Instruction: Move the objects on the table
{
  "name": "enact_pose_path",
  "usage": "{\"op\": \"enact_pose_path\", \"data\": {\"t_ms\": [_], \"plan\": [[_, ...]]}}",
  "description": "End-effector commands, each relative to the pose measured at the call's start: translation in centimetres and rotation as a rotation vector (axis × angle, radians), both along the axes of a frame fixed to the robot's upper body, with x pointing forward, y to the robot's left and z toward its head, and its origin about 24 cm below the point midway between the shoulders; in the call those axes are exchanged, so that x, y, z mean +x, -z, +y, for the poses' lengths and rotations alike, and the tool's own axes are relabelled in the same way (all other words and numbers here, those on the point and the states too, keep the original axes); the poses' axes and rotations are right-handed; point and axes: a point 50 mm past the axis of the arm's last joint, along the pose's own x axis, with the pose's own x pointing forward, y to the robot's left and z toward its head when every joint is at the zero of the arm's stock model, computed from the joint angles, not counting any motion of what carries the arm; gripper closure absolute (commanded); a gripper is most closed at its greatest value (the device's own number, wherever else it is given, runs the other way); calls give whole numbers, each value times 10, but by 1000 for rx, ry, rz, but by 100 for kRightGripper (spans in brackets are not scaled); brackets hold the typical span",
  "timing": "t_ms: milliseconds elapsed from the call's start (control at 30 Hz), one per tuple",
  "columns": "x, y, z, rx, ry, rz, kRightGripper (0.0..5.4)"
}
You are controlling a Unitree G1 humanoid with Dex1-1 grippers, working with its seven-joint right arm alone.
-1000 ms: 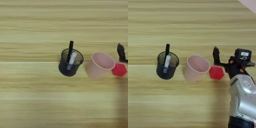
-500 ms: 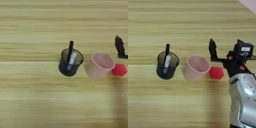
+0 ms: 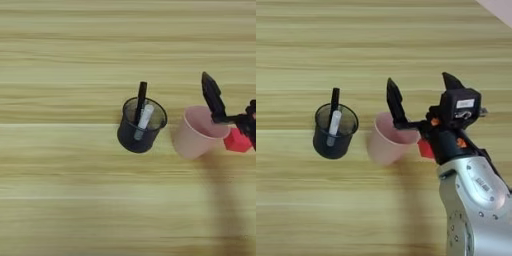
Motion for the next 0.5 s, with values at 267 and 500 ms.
{"op": "enact_pose_path", "data": {"t_ms": [267, 500], "plan": [[-22, 3, 44, -44, -241, -6, 6], [-32, 13, 59, -44, -340, 69, 6]]}}
